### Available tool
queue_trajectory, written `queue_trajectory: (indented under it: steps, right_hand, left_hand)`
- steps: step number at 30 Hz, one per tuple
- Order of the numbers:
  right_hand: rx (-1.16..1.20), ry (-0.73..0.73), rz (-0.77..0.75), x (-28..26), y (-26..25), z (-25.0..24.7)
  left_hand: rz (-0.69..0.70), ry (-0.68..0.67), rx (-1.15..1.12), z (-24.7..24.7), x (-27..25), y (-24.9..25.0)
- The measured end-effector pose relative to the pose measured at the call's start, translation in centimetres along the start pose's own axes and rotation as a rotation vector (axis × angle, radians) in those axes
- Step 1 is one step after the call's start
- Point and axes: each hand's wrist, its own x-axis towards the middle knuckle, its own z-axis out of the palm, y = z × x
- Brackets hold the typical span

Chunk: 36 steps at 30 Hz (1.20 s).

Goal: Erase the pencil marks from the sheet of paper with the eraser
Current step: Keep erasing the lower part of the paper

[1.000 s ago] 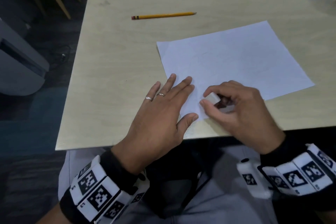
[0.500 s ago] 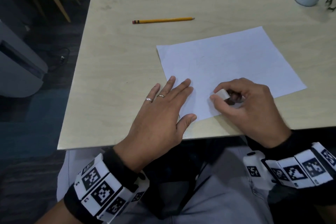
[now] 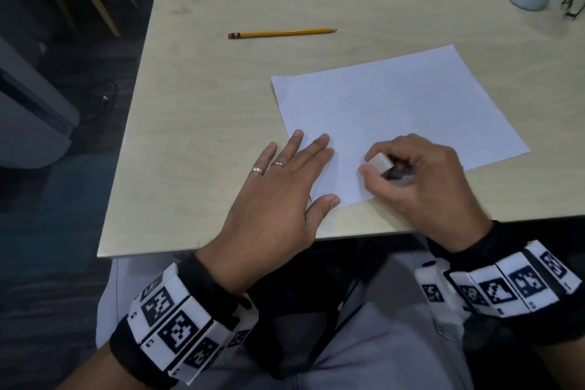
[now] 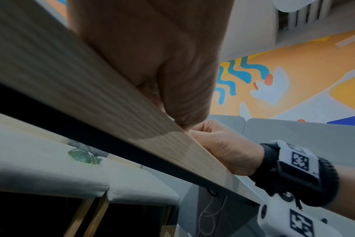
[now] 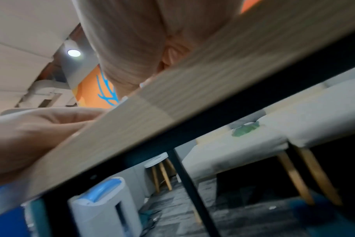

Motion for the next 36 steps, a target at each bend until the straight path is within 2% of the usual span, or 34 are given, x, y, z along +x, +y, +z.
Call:
queue_trajectory:
  steps: [2, 5, 8, 11, 14, 16, 19, 22, 26, 29, 33, 34, 35, 36]
  right_hand:
    - [-0.018, 0.019, 0.002, 0.3, 0.2, -0.5]
    - [-0.006, -0.041, -0.067, -0.6, -1.0, 0.4]
    - [0.024, -0.054, 0.033, -0.3, -0.3, -0.3]
    - [0.239, 0.057, 0.2, 1.2, 1.4, -2.0]
    - [0.324, 0.2, 0.263, 1.8, 2.4, -2.3]
    - [0.345, 0.222, 0.283, 1.9, 2.8, -2.0]
    - [0.333, 0.242, 0.287, 2.1, 3.1, -1.7]
    - [0.332, 0.272, 0.298, 2.3, 3.5, -1.4]
    - [0.21, 0.26, 0.307, 2.2, 4.1, -1.2]
    - [0.158, 0.249, 0.305, 2.3, 4.0, -1.1]
    - [0.108, 0.266, 0.318, 2.4, 3.8, -0.6]
    - [0.095, 0.268, 0.316, 2.4, 3.7, -0.5]
    - [0.089, 0.271, 0.315, 2.5, 3.6, -0.4]
    - [0.087, 0.274, 0.313, 2.5, 3.5, -0.4]
  left_hand:
    - [-0.002, 0.007, -0.004, 0.0, 0.0, 0.0]
    - [0.002, 0.004, 0.003, 0.1, 0.0, -0.1]
    - [0.007, -0.01, 0.002, 0.1, -0.1, -0.1]
    - [-0.008, -0.033, 0.015, -0.3, 0.0, 0.1]
    - [-0.089, -0.092, 0.045, -1.0, 0.3, 1.3]
    - [-0.151, -0.085, 0.088, -1.0, 0.5, 3.2]
    - [-0.055, -0.05, 0.106, 0.9, 1.2, 7.3]
    - [0.072, -0.139, 0.173, 3.9, 2.4, 10.6]
    - [0.077, -0.122, 0.236, 4.5, 2.5, 10.4]
    - [-0.034, -0.098, 0.296, 3.0, 1.0, 7.5]
    - [-0.379, -0.143, 0.391, 0.1, 0.3, 4.3]
    - [-0.418, -0.135, 0.369, -0.1, 0.4, 4.3]
    - [-0.392, -0.125, 0.345, -0.2, 0.6, 4.7]
    - [-0.305, -0.123, 0.329, -0.1, 0.7, 5.2]
